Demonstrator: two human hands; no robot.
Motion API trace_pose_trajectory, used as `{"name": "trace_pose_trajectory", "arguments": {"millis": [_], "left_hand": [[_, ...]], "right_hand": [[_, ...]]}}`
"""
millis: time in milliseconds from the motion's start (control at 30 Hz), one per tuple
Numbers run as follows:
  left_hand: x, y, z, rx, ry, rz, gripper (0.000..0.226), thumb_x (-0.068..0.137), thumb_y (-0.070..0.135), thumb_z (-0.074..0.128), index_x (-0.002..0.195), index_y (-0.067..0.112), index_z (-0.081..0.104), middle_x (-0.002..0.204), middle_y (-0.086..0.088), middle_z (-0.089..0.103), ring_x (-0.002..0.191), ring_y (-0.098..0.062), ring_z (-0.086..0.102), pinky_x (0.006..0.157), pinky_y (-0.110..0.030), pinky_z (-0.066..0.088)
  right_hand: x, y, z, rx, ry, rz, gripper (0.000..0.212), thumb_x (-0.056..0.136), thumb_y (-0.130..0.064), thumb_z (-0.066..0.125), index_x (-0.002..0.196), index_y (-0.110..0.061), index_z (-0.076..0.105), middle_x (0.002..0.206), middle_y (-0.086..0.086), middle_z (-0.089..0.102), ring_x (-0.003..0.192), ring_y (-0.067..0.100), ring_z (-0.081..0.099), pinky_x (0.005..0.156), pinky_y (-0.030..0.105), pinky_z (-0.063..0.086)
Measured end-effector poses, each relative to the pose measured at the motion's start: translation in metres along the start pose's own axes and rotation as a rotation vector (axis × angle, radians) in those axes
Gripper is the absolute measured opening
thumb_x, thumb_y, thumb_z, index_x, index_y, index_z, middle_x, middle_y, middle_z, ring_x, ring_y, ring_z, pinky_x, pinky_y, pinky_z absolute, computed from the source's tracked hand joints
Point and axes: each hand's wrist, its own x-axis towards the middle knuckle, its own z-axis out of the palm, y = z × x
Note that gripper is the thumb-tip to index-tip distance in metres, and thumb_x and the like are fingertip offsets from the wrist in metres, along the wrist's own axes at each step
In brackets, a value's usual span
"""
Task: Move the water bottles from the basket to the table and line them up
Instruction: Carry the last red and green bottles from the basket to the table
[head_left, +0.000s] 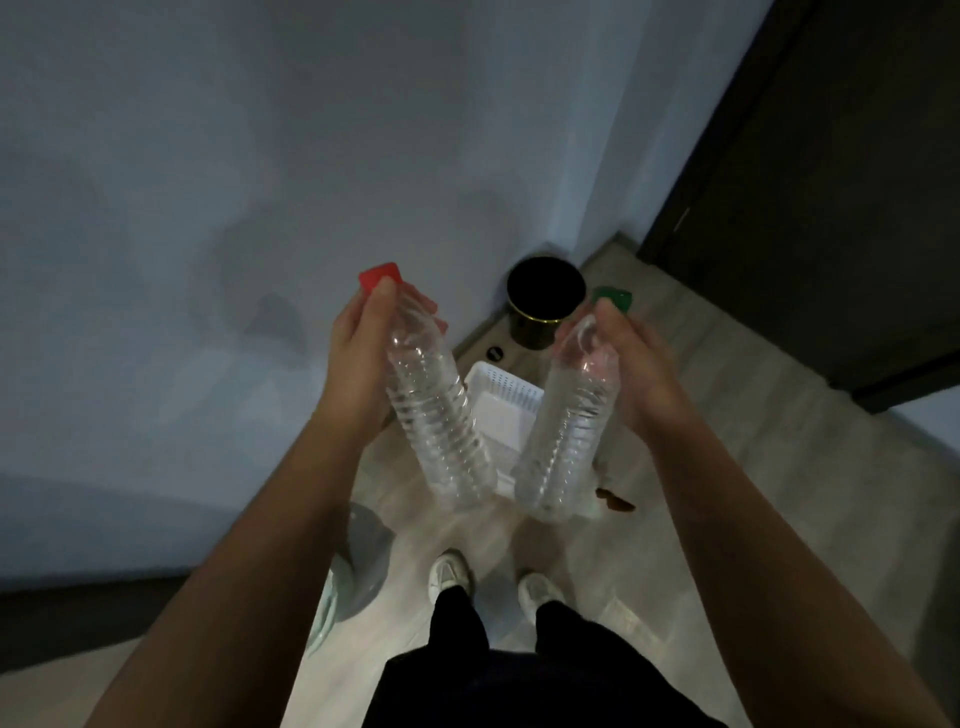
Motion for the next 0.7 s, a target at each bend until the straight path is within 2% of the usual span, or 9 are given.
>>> {"name": "trace_pose_trajectory", "arguments": {"millis": [100,200,267,400,467,567,700], "left_hand": [[-0.013,0.000,-0.001,-0.204,-0.098,-0.170,0.034,0.088,0.043,0.054,0.086,0.010,0.061,0.082,-0.007,0.066,0.073,-0.025,0.067,0.072,-0.039,0.054],[-0.035,-0.006,0.005,-0.392,-0.168,-0.254,0.047,0.069,0.051,0.076,0.088,0.011,0.058,0.078,-0.006,0.065,0.069,-0.023,0.066,0.067,-0.032,0.054],[-0.053,-0.013,0.012,-0.451,-0.155,-0.275,0.046,0.067,0.051,0.076,0.085,0.013,0.059,0.076,-0.005,0.063,0.067,-0.022,0.064,0.065,-0.030,0.052],[-0.093,-0.033,0.021,-0.533,-0.004,-0.303,0.038,0.092,0.048,0.043,0.082,0.013,0.056,0.071,-0.004,0.062,0.061,-0.021,0.062,0.060,-0.030,0.051],[-0.112,-0.043,0.020,-0.554,0.034,-0.293,0.038,0.090,0.046,0.046,0.082,0.011,0.058,0.072,-0.007,0.064,0.062,-0.023,0.063,0.060,-0.031,0.053],[-0.143,-0.058,0.013,-0.513,0.114,-0.244,0.042,0.076,0.049,0.069,0.086,0.009,0.062,0.075,-0.011,0.064,0.067,-0.025,0.064,0.063,-0.035,0.055],[-0.187,-0.066,0.004,-0.442,0.352,-0.237,0.040,0.091,0.046,0.049,0.086,0.008,0.061,0.073,-0.013,0.064,0.067,-0.026,0.065,0.064,-0.035,0.056]], "right_hand": [[0.007,-0.011,0.001,0.273,-0.227,0.137,0.045,0.070,-0.050,0.077,0.082,-0.009,0.063,0.076,0.010,0.067,0.070,0.024,0.066,0.071,0.035,0.054],[0.010,-0.012,0.002,0.330,-0.422,0.230,0.048,0.066,-0.050,0.079,0.082,-0.009,0.058,0.076,0.012,0.065,0.068,0.027,0.065,0.066,0.032,0.054],[0.008,-0.007,0.000,0.388,-0.488,0.291,0.050,0.061,-0.049,0.083,0.078,-0.010,0.058,0.071,0.010,0.065,0.063,0.026,0.065,0.061,0.031,0.054],[0.004,0.009,-0.004,0.400,-0.585,0.360,0.046,0.063,-0.048,0.082,0.075,-0.010,0.059,0.066,0.008,0.063,0.058,0.025,0.064,0.059,0.030,0.053],[0.000,0.017,-0.003,0.389,-0.639,0.386,0.043,0.065,-0.049,0.081,0.071,-0.011,0.062,0.064,0.007,0.063,0.059,0.024,0.064,0.061,0.031,0.053],[-0.011,0.026,0.001,0.338,-0.699,0.439,0.040,0.068,-0.052,0.077,0.071,-0.014,0.063,0.064,0.005,0.061,0.060,0.022,0.062,0.064,0.033,0.052],[-0.029,0.036,0.019,0.301,-0.705,0.517,0.047,0.060,-0.049,0.086,0.076,-0.011,0.062,0.072,0.006,0.058,0.067,0.025,0.057,0.068,0.037,0.051]]}}
